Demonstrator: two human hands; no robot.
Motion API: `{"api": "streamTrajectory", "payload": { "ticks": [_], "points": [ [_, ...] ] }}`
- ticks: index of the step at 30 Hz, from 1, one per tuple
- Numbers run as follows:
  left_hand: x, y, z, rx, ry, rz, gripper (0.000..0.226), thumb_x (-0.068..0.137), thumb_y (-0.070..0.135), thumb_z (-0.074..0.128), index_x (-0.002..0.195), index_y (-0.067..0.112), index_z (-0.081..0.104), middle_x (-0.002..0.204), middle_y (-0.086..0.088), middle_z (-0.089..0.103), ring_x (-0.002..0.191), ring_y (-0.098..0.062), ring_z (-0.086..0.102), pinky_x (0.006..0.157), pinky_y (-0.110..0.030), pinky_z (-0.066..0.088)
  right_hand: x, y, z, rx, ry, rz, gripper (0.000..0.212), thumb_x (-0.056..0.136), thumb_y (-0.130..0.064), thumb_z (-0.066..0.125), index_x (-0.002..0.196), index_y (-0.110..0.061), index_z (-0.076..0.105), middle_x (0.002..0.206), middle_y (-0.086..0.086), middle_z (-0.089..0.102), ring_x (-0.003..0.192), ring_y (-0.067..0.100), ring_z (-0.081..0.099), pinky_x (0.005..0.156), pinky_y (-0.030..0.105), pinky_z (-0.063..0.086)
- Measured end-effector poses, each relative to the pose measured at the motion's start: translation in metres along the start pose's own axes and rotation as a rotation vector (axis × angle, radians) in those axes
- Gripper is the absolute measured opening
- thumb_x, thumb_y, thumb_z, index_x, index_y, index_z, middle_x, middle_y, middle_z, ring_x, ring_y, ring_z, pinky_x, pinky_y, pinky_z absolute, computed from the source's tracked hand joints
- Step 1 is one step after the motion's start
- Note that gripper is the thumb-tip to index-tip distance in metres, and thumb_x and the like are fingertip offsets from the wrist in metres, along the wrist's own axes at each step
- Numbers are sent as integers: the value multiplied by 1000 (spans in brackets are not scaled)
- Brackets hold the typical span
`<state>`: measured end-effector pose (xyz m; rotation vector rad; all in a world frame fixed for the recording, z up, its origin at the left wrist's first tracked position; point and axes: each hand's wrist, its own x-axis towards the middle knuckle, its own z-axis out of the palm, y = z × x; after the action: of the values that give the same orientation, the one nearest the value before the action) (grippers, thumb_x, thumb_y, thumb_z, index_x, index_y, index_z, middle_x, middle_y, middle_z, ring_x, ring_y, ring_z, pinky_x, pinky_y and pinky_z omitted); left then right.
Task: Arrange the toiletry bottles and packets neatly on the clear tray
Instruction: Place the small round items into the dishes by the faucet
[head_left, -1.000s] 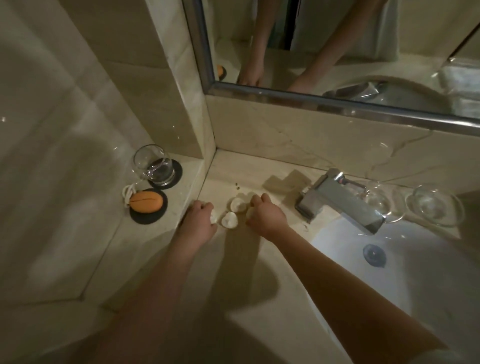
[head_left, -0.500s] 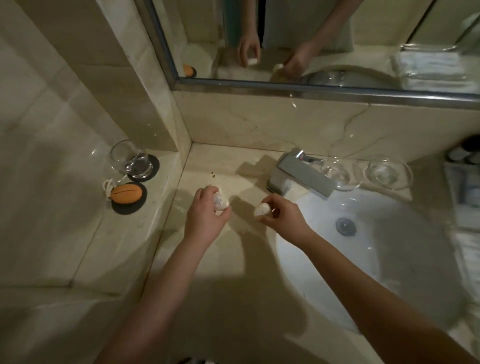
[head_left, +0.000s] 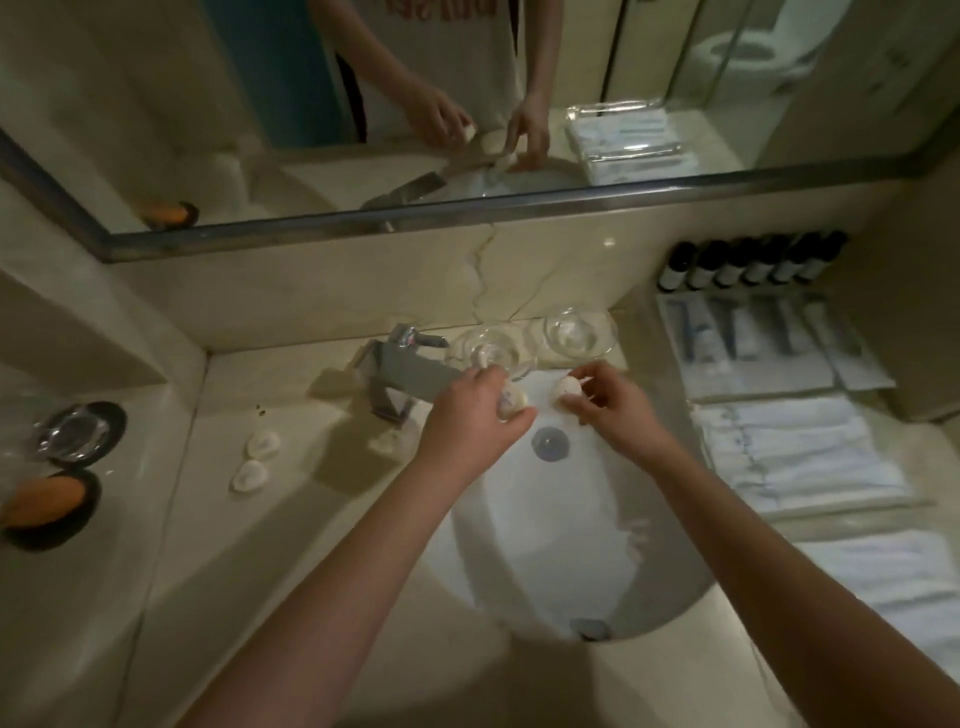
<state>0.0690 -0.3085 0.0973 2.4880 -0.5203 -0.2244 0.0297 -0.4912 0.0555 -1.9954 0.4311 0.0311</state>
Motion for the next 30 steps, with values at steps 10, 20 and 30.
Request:
{"api": "streamTrajectory", "payload": {
  "ticks": [10,20,30],
  "points": [
    [133,45,76,139,-137,-129,43,81,33,65,110,2,58,118,-16,49,102,-34,57,86,-36,45,121,22,-58,-328,13,109,32,91,-25,55,118,-9,59,112,17,66,102,33,61,78,29,43],
    [192,46,117,415,-235,-167,45,85,40,60,119,11,56,120,-11,53,103,-28,60,74,-32,45,160,39,-60,-622,-20,57,25,88,-21,50,107,-9,62,106,14,67,95,31,61,75,34,49],
    [198,27,119,357,-248,-98,56,80,46,62,126,15,49,130,-9,39,115,-30,48,90,-37,44,160,49,-66,-682,-67,-67,41,88,-24,54,127,-12,52,128,15,50,110,35,55,85,39,48]
  ]
}}
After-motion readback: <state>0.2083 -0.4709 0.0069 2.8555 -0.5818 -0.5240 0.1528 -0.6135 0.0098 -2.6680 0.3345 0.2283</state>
